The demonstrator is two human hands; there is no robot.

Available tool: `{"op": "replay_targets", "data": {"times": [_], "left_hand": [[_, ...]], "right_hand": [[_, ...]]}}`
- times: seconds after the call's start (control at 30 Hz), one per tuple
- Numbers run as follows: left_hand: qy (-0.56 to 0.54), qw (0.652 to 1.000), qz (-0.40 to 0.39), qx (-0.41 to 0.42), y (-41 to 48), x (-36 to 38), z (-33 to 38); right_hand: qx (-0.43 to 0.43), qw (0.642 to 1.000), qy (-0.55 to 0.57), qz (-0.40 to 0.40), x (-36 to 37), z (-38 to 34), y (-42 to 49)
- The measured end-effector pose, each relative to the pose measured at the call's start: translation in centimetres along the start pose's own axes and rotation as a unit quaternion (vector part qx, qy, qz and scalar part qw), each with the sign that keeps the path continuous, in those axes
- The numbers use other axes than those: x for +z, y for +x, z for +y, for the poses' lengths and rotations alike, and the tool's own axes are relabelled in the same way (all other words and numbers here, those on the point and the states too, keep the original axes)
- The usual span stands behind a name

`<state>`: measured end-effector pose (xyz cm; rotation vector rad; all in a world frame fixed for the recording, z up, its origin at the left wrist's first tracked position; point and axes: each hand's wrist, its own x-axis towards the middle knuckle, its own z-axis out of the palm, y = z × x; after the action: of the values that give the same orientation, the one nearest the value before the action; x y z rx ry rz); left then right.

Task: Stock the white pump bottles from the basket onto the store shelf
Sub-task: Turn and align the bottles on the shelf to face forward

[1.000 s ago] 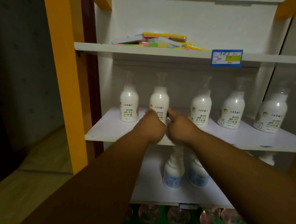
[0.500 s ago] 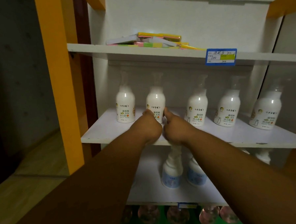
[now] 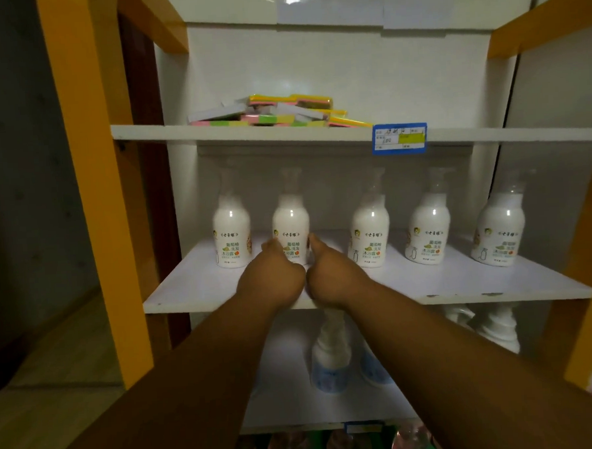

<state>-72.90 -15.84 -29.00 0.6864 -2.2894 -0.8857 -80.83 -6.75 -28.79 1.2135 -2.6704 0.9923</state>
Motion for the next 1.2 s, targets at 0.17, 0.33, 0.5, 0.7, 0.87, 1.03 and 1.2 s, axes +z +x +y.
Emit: {"op": "replay_targets", "data": {"times": [0.17,0.33,0.5,0.7,0.87,1.03,1.2], "left_hand": [[-0.036,0.982,0.109,0.152,-3.8,0.4,-0.5],[-0.031,0.976,0.018,0.216,-4.3,0.2,3.5],[0.01,0.974,-0.148,0.169,-2.2,3.2,6.8],[-0.021,0.981,-0.124,0.149,-0.9,5.7,7.6],[-0.041,0.989,-0.115,0.081,-0.4,5.4,7.5],[-0.048,0.983,-0.17,0.044,-0.2,4.9,8.0],[-0.049,0.982,-0.178,0.042,-0.1,5.4,7.9]], "right_hand": [[-0.035,0.962,0.114,0.246,-2.8,0.2,-4.5],[0.006,0.933,0.162,0.32,-6.9,4.1,-3.9],[0.101,0.951,0.12,0.266,-7.8,7.3,-2.9],[0.102,0.982,0.087,0.13,-7.5,8.6,-2.5],[0.059,0.992,0.077,0.079,-7.5,8.8,-2.3],[0.06,0.993,0.077,0.072,-7.6,8.9,-2.1],[0.06,0.993,0.076,0.065,-7.7,9.1,-1.7]]}}
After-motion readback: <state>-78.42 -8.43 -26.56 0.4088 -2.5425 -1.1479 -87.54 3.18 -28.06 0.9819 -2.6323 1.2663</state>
